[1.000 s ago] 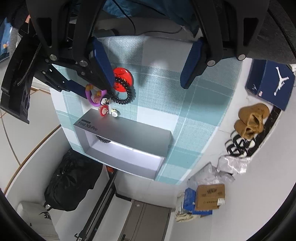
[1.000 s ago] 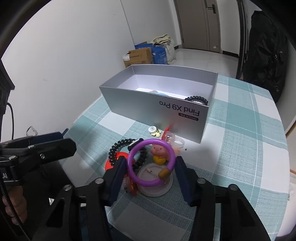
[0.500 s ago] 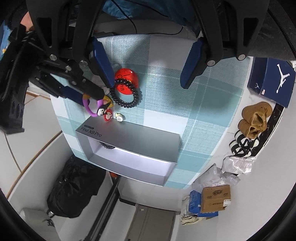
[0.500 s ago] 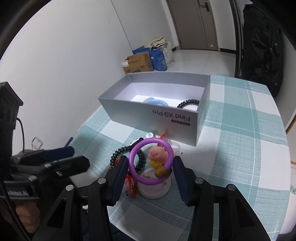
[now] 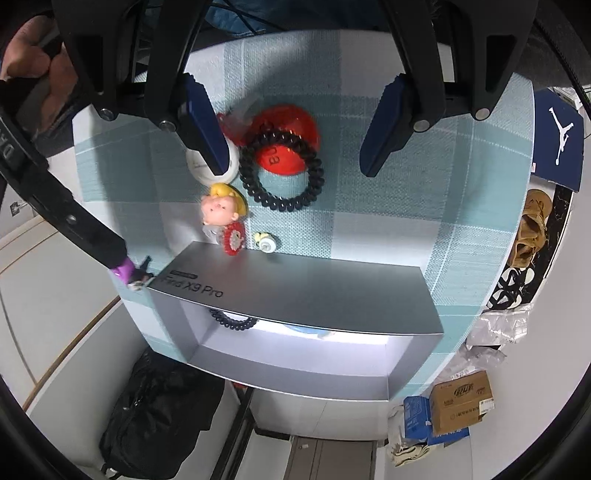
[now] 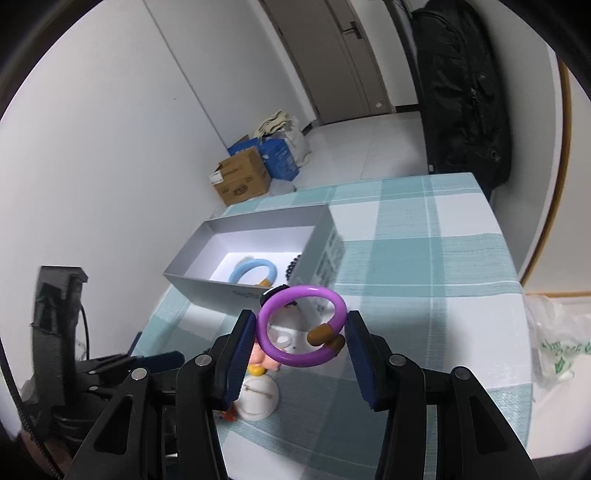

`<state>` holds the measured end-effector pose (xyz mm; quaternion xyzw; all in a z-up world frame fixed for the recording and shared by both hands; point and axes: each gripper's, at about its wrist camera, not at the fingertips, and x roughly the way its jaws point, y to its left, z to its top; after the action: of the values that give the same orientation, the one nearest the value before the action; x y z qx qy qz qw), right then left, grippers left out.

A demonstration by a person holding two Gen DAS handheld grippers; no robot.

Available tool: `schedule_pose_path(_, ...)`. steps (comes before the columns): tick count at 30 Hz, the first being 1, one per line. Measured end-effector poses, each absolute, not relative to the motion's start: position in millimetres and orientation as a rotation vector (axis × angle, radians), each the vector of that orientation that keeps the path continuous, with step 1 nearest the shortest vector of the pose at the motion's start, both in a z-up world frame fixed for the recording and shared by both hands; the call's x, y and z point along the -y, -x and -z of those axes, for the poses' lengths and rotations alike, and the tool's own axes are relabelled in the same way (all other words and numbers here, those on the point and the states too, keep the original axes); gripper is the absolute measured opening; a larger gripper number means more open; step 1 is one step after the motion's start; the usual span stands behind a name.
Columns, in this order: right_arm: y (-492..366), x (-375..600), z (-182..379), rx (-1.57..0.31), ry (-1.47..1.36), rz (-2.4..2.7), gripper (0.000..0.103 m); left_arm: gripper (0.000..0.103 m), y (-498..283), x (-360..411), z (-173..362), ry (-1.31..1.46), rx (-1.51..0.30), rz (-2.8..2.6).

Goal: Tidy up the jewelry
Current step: 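Lift the purple bracelet with the right tool while the left tool grasps the black beaded bracelet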

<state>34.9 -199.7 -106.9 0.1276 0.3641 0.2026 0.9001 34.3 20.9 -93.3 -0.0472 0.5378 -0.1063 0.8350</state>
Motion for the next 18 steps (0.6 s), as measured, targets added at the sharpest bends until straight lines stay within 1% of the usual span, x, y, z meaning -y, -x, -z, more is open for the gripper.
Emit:
schedule_pose_path(5,-34,202,104,-0.751,-0.282,-0.435,0.048,0.068,-37,-25,98,0.089,-1.157,0.205)
schedule_pose_path(6,-36,201,105,-0.749,-0.284,-0.438,0.048,0.066,-37,-26,97,0.105,-1.153,0.208)
schedule_pose_path(7,-36,201,104,-0.747,-0.286,-0.438,0.048,0.063,-38,-25,96,0.122,-1.152,0.214)
schedule_pose_path(9,-37,202,104,-0.747,-0.295,-0.442,0.048,0.043,-38,-29,97,0.145,-1.159,0.226)
schedule_pose_path(10,-37,203,104,-0.748,-0.300,-0.444,0.048,0.041,-39,-29,97,0.144,-1.158,0.222)
schedule_pose_path(11,-38,204,104,-0.749,-0.305,-0.446,0.048,0.034,-39,-30,97,0.138,-1.154,0.216)
schedule_pose_path(12,-38,204,104,-0.750,-0.308,-0.448,0.048,0.025,-40,-32,97,0.132,-1.153,0.205)
schedule_pose_path(15,-38,204,103,-0.751,-0.317,-0.460,0.048,0.012,-43,-34,98,0.145,-1.155,0.192)
schedule_pose_path(18,-37,202,102,-0.747,-0.309,-0.468,0.048,0.007,-45,-32,99,0.146,-1.159,0.201)
